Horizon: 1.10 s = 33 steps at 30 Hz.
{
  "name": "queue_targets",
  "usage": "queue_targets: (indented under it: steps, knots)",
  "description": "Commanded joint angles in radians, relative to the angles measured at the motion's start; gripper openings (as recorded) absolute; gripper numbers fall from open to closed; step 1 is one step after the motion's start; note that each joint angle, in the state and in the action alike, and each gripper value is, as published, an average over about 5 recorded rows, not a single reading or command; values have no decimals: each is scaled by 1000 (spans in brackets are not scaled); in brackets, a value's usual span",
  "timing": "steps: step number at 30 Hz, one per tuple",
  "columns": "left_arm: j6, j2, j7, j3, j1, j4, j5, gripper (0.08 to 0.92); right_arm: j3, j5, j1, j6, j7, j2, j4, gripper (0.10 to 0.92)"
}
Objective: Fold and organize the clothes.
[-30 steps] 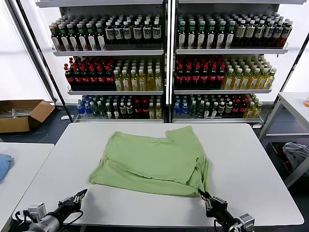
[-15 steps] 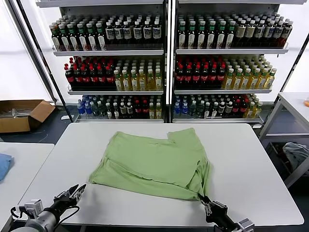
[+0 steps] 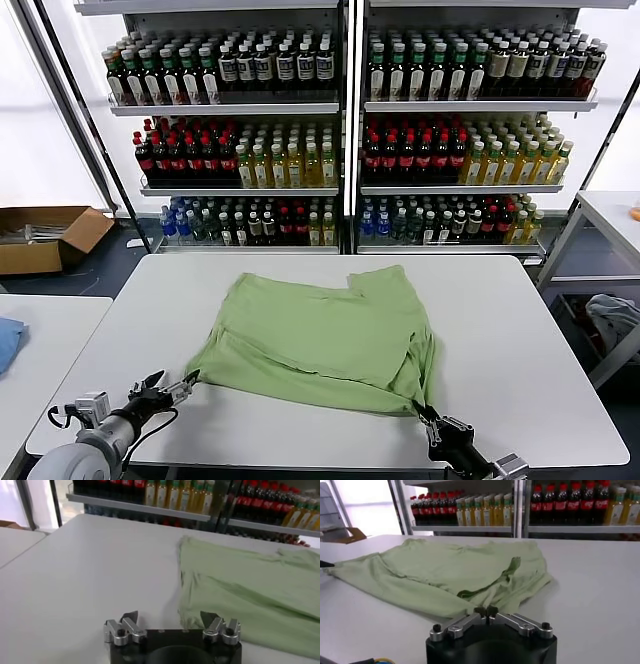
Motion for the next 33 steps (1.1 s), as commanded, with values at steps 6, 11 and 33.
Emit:
queue_targets:
  steps: [6,11,33]
  knots:
    - [14,-14,8,75,-85,62,-6,662,1,2,5,1,1,1,-4,110]
    - [32,-20,25,73,-66,59,-2,524,3,14,7,0,1,-3,-6,110]
    - [33,-37,-12,-81,178,-179,-21,88,66,55,-154,12,-34,8,70,110]
